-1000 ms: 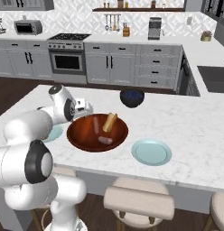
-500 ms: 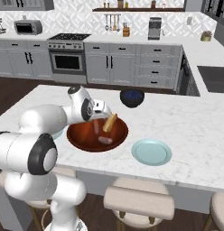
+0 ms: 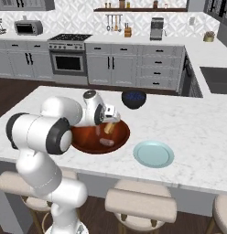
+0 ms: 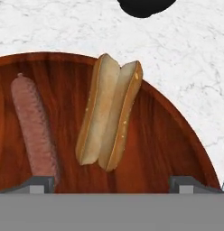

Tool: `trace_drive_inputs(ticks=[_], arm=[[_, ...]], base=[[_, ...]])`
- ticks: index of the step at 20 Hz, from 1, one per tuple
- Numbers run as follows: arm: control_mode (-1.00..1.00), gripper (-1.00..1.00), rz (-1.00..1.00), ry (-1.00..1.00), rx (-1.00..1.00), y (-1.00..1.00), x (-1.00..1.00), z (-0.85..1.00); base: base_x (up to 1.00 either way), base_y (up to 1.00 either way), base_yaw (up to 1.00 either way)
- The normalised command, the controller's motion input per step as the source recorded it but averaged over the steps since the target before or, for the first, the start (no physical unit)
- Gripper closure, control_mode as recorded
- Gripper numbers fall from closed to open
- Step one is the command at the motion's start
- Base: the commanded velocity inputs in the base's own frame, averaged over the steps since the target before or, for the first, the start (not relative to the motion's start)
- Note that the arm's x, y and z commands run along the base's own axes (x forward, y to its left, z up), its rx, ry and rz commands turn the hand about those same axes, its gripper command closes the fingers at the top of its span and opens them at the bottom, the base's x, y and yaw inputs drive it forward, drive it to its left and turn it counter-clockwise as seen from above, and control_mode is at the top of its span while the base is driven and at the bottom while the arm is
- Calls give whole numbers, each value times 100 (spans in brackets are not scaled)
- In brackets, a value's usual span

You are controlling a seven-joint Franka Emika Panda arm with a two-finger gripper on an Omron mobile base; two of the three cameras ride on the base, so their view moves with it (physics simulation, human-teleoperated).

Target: Place one bun and one sausage from the bowl on each plate.

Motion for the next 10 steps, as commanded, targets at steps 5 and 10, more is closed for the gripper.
trace_drive_inputs(ticks=[5, 10], arm=[[-100, -100, 0, 7, 0, -11, 52, -18], [-100, -100, 0, 5, 1, -14, 40, -21]], base=[[0, 0, 0], [0, 0, 0]])
